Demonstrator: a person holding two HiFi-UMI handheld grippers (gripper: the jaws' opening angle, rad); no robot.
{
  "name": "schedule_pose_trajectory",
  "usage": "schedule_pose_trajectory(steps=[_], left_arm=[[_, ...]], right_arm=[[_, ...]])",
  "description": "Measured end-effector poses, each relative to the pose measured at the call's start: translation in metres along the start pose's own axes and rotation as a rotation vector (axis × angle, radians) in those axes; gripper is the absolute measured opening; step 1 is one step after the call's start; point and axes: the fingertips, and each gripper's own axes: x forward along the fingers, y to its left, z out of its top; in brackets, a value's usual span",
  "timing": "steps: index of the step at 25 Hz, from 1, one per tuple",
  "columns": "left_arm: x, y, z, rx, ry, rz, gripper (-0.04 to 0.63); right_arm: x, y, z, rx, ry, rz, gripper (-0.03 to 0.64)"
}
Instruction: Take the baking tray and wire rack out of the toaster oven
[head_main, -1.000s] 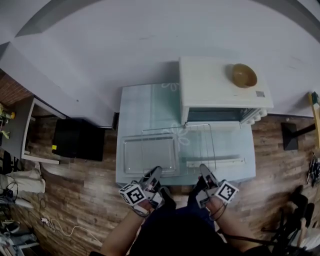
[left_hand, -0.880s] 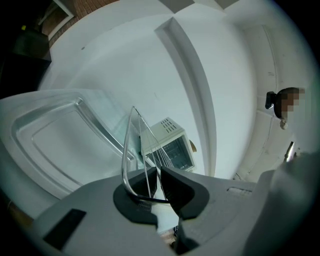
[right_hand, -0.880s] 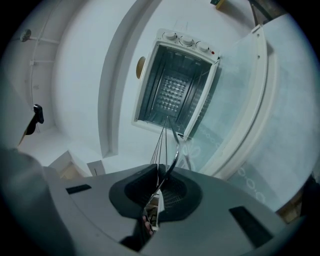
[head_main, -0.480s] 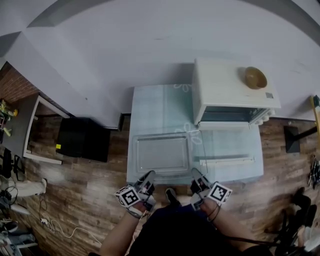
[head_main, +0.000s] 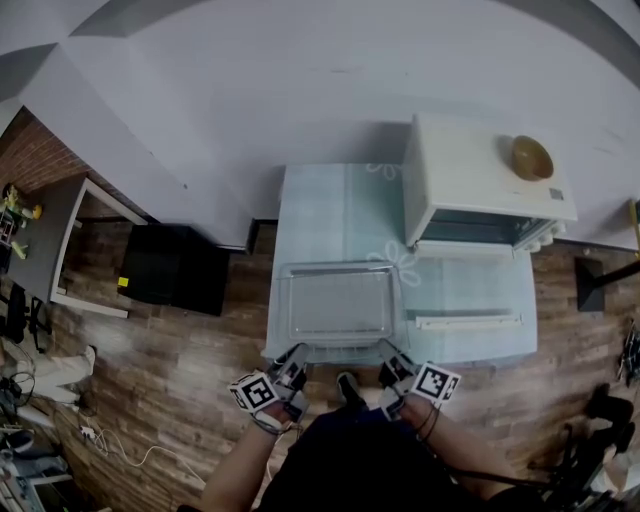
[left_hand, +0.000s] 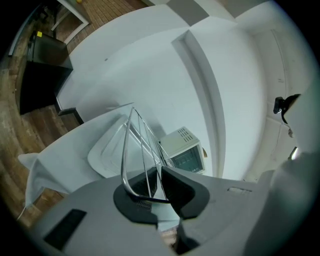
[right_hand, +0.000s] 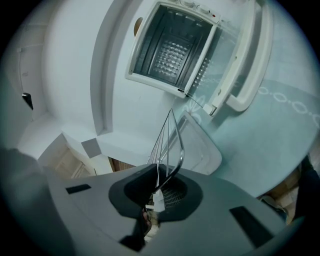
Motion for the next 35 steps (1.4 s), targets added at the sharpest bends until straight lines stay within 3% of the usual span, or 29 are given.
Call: schedule_pose_trajectory(steps=[9, 13, 14, 16, 18, 25, 35], left_arm=[[0.005, 0.031, -0.012, -0.062, 0.063, 0.002, 0.028], [0.007, 0.043, -0.014, -0.082, 0.096, 0.065, 0.028], [0.007, 0.049, -0.017, -0.091, 0.116, 0.105, 0.032], [0.006, 0.057, -0.022, -0.111, 0.148, 0.174, 0.059], [0.006, 0.059, -0.025, -0.157, 0.148, 0.184, 0.061], [-0.011, 0.062, -0.035, -0.302, 0.126, 0.204, 0.15], [-0.019, 0.041, -0.076, -0.438, 0.16, 0.161, 0.153]], right_arm=[[0.012, -0.017, -0.016, 0.026, 0.023, 0.001, 0.023], [0.02, -0.019, -0.015, 0.016, 0.035, 0.027, 0.025], [0.019, -0.024, -0.017, 0.037, 0.038, -0.001, 0.028], [0.004, -0.051, -0.029, 0.143, 0.054, -0.195, 0.032], [-0.006, -0.067, -0.037, 0.21, 0.064, -0.324, 0.035], [-0.005, -0.074, -0.036, 0.216, 0.055, -0.357, 0.044], [-0.003, -0.072, -0.039, 0.231, 0.067, -0.362, 0.051]])
